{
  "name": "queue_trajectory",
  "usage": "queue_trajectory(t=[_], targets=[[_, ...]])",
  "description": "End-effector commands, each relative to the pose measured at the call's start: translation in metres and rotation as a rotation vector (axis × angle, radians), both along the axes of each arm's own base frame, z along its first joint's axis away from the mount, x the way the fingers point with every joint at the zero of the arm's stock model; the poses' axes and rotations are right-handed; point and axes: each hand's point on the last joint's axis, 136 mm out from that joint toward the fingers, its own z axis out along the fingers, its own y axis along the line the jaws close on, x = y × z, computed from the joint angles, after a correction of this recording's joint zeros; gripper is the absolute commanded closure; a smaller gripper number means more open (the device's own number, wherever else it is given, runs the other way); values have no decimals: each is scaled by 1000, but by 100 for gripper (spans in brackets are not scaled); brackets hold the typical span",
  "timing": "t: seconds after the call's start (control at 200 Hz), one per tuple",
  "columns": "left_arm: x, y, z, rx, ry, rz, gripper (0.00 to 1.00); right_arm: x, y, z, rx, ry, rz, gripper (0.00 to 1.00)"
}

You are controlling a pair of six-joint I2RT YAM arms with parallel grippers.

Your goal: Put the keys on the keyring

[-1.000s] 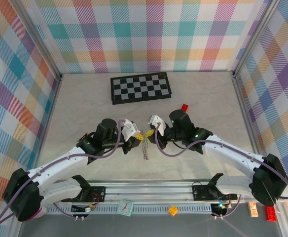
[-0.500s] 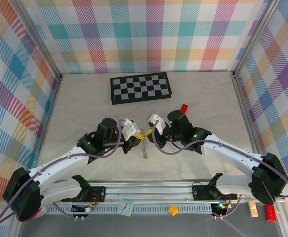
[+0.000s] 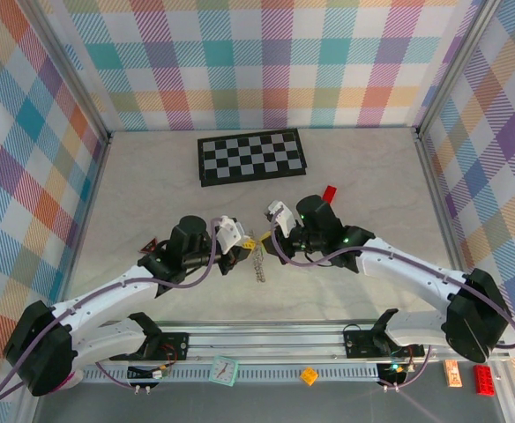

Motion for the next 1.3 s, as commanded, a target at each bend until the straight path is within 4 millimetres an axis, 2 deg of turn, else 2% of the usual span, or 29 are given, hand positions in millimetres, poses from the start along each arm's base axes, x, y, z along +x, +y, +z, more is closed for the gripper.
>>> queue_trajectory(t=[0.0, 0.185, 0.305, 0.44, 0.62, 0.855, 1.295], targets=[[-6, -7, 34, -101, -120, -49, 100, 6, -2, -3, -10, 34, -39, 90], [-7, -8, 33, -116, -134, -60, 100, 6, -8, 8, 26, 15, -19, 69], [-8, -10, 33, -132, -145, -75, 100, 4, -14, 17, 44, -34, 26, 63], [-9, -12, 33, -155, -169, -89, 100, 0, -22, 22, 14, -212, 111, 61], [-6, -14, 35, -179, -197, -88, 100, -20, -31, 18, -44, -377, 267, 58], [-8, -17, 33, -193, -191, -105, 100, -29, -26, 17, -15, -440, 344, 57], [-9, -18, 33, -200, -184, -113, 100, -22, -14, 10, -15, -425, 341, 63]])
